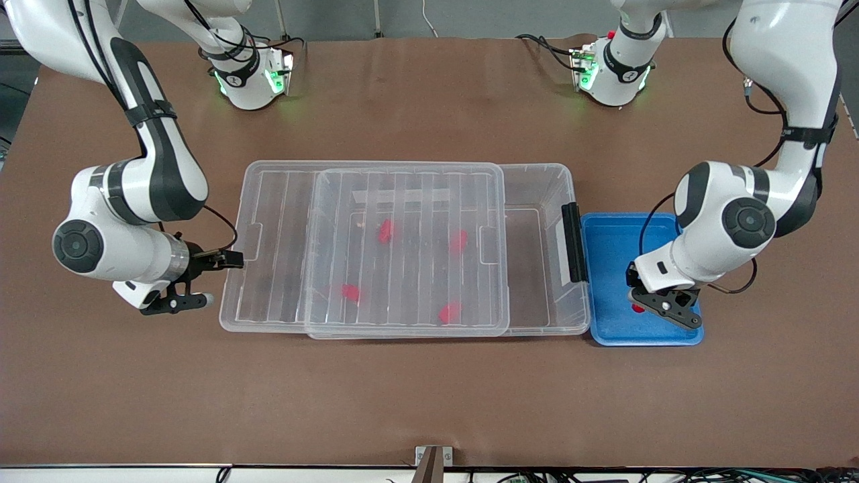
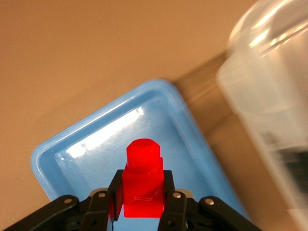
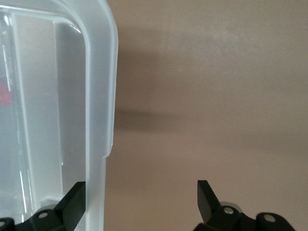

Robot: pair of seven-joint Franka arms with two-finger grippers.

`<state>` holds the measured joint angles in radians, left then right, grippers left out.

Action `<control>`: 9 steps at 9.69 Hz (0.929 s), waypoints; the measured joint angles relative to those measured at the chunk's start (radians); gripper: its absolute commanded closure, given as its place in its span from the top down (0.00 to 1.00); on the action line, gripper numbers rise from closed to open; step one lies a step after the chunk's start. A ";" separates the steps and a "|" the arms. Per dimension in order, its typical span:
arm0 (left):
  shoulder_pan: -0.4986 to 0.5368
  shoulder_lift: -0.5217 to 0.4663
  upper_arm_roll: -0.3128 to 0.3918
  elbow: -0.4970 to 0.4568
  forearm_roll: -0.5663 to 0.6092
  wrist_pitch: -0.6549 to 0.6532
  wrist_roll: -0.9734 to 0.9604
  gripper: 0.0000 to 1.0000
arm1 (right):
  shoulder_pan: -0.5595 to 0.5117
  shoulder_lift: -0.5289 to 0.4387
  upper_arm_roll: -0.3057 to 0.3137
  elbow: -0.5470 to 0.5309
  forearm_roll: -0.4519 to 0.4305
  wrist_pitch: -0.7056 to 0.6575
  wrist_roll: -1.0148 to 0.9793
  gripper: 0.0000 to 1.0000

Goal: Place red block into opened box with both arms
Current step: 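Lift the red block with the left gripper and carry it over the box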

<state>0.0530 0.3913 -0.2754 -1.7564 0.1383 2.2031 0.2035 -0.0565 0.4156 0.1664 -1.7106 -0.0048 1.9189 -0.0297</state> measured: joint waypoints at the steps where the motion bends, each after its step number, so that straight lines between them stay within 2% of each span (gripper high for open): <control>1: -0.002 -0.014 -0.048 0.057 -0.008 -0.085 -0.114 0.00 | -0.007 0.000 -0.002 0.000 0.000 -0.007 -0.017 1.00; 3: -0.032 -0.017 -0.140 0.124 -0.008 -0.167 -0.393 0.00 | -0.031 0.000 -0.006 0.000 -0.004 -0.022 -0.056 1.00; 6: -0.150 0.018 -0.154 0.125 -0.008 -0.161 -0.753 0.00 | -0.070 0.000 -0.010 0.014 -0.025 -0.060 -0.085 1.00; 9: -0.179 0.064 -0.153 0.085 -0.008 -0.082 -0.962 0.00 | -0.075 0.000 -0.010 0.036 -0.035 -0.082 -0.115 1.00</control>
<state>-0.1260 0.4554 -0.4288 -1.6711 0.1303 2.1215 -0.7589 -0.1317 0.4155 0.1568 -1.6745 -0.0396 1.8371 -0.1445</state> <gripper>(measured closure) 0.648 0.000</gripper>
